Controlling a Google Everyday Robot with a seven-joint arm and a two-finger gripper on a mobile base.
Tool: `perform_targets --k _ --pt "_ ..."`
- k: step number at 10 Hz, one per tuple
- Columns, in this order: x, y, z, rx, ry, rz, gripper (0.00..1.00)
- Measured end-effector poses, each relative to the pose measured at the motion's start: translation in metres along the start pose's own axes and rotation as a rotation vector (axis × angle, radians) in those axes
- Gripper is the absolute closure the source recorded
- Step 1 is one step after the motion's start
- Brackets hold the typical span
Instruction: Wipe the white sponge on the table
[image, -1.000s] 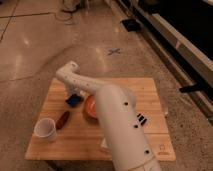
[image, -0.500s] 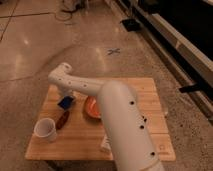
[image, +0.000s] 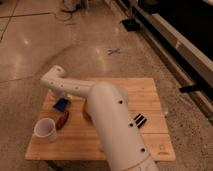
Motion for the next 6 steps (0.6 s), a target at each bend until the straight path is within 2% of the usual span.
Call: perform_targets --k 4,6 --pt "0.029 0.000 0.008 -0.030 0.013 -0.004 1.00" --pt "0.042 0.018 0.018 -0.067 0.007 0.020 1.00"
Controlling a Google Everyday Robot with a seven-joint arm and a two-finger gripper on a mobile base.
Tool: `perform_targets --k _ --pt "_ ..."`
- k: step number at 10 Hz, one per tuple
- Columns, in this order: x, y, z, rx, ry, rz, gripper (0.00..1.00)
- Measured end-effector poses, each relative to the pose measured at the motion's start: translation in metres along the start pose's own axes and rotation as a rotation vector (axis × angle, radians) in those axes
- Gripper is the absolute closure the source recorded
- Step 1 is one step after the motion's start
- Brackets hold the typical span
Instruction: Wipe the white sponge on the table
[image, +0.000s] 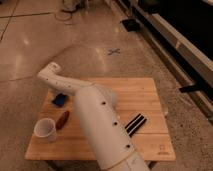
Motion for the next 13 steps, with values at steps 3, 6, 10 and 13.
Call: perform_targets --k 3,6,10,13 --pt "0.017 0.045 0.015 -0.053 -0.015 0.069 1.00" --pt "0.020 0.081 0.025 -0.092 -0.029 0.105 1.00" --pt "0.011 0.112 0.030 -0.104 -0.037 0.102 1.00" --pt "-0.007 0.125 0.024 -0.090 -0.050 0.082 1.00"
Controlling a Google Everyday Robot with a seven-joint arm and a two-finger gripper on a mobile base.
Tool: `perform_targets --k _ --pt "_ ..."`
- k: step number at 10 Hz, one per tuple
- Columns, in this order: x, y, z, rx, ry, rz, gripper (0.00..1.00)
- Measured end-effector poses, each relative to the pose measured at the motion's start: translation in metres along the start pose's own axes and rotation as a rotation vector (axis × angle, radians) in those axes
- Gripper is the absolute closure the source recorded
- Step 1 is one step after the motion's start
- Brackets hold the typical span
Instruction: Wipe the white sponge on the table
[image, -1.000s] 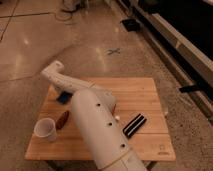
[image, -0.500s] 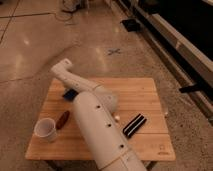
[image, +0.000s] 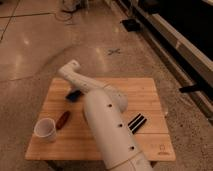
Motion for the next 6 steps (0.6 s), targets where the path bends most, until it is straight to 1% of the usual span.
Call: perform_targets --k 2,4,5,6 --pt "-0.011 0.008 -0.007 0.017 -0.004 -0.010 1.00" --pt "-0.025 0.018 -0.013 0.026 -0.008 -0.021 1.00" --pt "-0.031 0.020 -0.015 0.029 -0.012 -0.027 1.00" --pt "-0.042 0.014 -0.020 0.046 -0.012 -0.054 1.00"
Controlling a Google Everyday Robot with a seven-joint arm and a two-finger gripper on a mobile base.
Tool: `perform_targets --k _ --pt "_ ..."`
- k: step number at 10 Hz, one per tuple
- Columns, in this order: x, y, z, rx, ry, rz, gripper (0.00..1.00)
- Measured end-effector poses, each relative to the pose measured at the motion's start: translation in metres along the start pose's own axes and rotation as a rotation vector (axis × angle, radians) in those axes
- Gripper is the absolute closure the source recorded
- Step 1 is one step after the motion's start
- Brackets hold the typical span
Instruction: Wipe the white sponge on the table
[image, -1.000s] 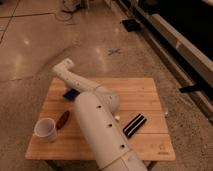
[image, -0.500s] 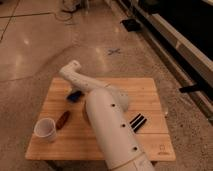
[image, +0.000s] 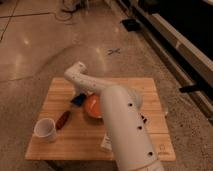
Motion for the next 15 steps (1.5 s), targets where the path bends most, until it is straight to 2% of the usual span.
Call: perform_targets --k 4,7,13,15 --pt "-0.020 -0.037 -0.011 0.042 0.020 -0.088 1.00" --pt "-0.024 -0.067 -0.018 0.064 0.053 -0.138 1.00" --pt "-0.010 -0.109 -0.016 0.080 0.101 -0.147 1.00" --pt "-0.002 -0.120 -0.019 0.086 0.114 -0.136 0.89"
